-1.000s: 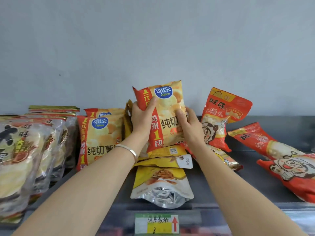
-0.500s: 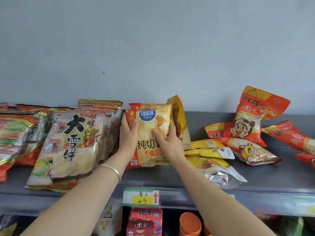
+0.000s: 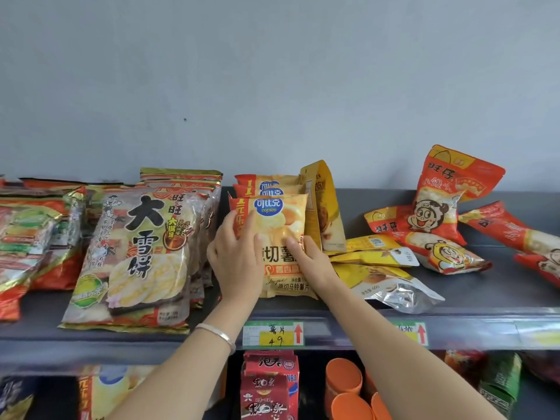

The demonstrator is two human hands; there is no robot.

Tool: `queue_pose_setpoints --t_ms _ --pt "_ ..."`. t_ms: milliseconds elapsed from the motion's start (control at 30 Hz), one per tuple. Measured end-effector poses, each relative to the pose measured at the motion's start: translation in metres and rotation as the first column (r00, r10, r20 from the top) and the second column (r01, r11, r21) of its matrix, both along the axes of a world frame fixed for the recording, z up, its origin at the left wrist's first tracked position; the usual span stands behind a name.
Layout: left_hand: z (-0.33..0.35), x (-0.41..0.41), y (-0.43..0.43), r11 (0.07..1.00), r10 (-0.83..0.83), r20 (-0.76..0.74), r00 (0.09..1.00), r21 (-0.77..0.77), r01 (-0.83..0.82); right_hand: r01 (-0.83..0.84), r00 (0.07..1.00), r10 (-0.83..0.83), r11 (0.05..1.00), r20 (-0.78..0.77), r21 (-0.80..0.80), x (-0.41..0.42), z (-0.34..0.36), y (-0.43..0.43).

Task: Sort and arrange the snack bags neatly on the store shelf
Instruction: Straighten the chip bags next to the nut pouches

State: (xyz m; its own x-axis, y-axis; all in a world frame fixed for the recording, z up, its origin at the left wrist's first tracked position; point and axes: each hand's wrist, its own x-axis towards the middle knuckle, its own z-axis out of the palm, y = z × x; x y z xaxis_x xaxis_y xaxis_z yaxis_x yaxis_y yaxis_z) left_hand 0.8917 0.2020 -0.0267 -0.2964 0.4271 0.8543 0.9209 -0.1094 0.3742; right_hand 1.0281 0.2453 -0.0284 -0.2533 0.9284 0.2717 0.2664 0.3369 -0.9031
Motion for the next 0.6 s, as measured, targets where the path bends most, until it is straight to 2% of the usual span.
queue_pose_setpoints --t_ms 100,167,267,433,533,600 --pt "-0.004 0.009 0.000 1.000 -0.012 -0.379 0.925 0.016 0.020 0.125 0.991 -0.130 0.973 0.014 0.196 0.000 0.003 -0.004" --pt "-0.005 0.011 0.001 0.999 -0.038 -0.467 0.884 -0.004 0.040 0.260 0.958 -0.286 0.896 0.022 0.361 -0.001 0.004 -0.004" --pt "-0.004 0.010 0.001 1.000 -0.028 -0.449 0.893 -0.015 0.023 0.318 0.933 -0.359 0.829 0.001 0.460 0.003 0.011 -0.005" --pt "0.008 0.024 0.003 0.998 -0.054 -0.462 0.885 -0.010 0.056 0.252 0.921 -0.372 0.794 0.115 0.553 0.032 0.035 0.004" --pt "0.024 0.063 0.008 0.960 -0.281 -0.399 0.873 -0.105 0.261 0.252 0.919 -0.367 0.826 0.142 0.504 0.071 0.044 0.023" --pt "0.030 0.096 0.018 0.881 -0.470 -0.258 0.844 -0.206 0.427 0.266 0.913 -0.371 0.857 0.170 0.441 0.102 0.044 0.038"
